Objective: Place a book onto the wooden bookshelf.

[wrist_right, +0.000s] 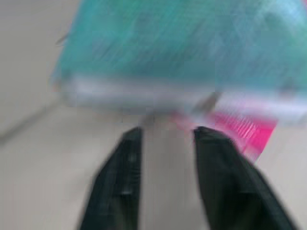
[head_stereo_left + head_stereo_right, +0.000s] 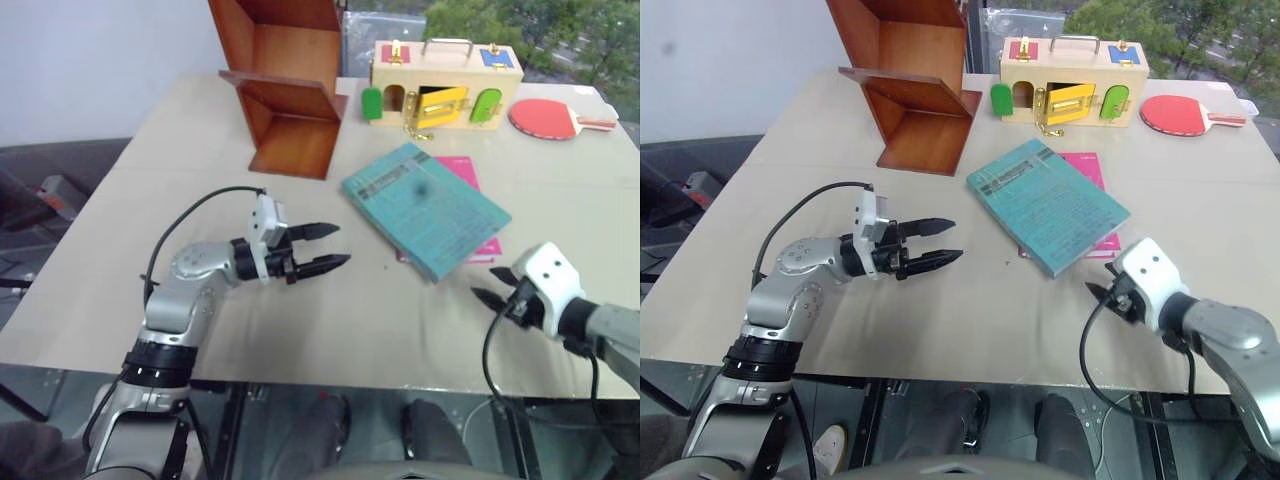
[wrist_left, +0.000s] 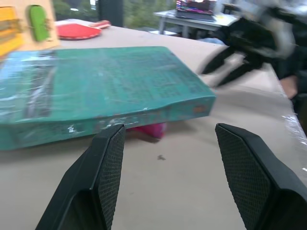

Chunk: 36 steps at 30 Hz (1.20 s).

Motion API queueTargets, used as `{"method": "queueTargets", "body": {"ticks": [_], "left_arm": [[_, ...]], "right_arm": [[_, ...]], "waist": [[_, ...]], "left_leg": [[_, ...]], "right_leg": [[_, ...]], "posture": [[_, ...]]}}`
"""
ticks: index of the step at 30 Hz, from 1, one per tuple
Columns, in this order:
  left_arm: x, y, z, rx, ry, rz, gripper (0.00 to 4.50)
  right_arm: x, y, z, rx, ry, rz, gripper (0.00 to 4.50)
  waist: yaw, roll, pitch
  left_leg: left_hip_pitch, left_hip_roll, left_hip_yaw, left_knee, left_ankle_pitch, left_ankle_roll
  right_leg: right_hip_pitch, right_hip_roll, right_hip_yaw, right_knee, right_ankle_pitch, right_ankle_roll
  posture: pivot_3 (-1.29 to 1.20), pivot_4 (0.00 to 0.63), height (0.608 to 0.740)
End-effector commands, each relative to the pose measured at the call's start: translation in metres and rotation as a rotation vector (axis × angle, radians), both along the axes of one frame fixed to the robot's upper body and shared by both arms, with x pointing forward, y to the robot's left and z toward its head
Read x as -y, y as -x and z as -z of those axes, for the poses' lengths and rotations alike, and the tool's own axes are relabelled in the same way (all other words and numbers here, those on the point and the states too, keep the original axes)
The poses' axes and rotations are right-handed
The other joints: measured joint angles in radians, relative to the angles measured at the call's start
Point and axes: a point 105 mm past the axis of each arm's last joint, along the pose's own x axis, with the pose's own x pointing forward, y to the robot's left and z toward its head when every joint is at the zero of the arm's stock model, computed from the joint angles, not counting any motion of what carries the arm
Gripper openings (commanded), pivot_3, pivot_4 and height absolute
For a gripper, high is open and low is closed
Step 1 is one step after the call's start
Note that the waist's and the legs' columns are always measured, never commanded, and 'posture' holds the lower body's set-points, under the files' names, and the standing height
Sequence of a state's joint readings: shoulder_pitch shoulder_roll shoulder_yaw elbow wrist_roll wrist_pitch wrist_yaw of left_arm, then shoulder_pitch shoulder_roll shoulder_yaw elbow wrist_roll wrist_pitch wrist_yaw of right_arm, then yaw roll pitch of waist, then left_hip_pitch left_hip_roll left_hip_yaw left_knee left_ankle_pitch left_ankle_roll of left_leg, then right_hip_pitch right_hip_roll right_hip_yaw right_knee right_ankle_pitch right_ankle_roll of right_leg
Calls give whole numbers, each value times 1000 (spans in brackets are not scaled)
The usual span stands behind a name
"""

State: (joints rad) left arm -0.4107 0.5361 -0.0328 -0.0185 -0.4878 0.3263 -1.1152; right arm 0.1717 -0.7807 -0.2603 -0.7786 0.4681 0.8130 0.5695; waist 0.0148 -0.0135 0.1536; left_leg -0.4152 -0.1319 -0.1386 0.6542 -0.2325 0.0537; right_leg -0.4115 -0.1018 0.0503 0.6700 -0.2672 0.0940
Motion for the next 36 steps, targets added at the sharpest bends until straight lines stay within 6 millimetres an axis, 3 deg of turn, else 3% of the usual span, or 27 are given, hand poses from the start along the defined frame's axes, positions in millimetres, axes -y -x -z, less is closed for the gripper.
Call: {"method": "queueTargets", "body": {"ticks": [1,2,3,8,18,26,36], "left_arm": [[5,-5,-3,-51,2,-34,3143],[7,-7,-2,-86,11,-36,3143],[8,-8,-2,-122,21,-36,3143],[18,-22,4,-410,95,-91,3143],[63,-53,27,-982,279,-238,3143],[101,-67,24,-1173,459,-253,3143],[96,-78,26,-1232,623,-348,3143]], "right_arm": [[-18,26,-37,137,-58,-51,3906],[-22,29,-43,168,-80,-54,4431],[-24,30,-49,204,-96,-51,4478],[-42,25,-75,377,-177,-69,4478],[-65,22,-81,467,-159,-102,4478],[-70,17,-83,479,-154,-78,4478],[-66,16,-83,471,-143,-50,4478]], "waist": [[-3,0,0],[-6,0,0],[-6,-1,0],[-3,-1,0],[0,-5,1],[1,-6,1],[0,-6,1]], "left_leg": [[0,0,0,0,0,0],[1,0,0,0,0,0],[2,0,1,1,-1,1],[4,1,0,1,-1,2],[1,-1,-1,5,1,-2],[0,-1,-1,6,1,-2],[0,-1,-1,7,1,-2]], "right_leg": [[0,0,0,0,0,0],[0,0,1,1,0,0],[0,1,1,2,0,0],[0,1,1,7,0,0],[0,3,-1,6,0,0],[0,1,-1,7,0,0],[0,0,0,7,0,0]], "posture": [[0,150,740],[0,150,740],[0,150,740],[0,150,740],[0,150,740],[0,150,740],[0,150,740]]}}
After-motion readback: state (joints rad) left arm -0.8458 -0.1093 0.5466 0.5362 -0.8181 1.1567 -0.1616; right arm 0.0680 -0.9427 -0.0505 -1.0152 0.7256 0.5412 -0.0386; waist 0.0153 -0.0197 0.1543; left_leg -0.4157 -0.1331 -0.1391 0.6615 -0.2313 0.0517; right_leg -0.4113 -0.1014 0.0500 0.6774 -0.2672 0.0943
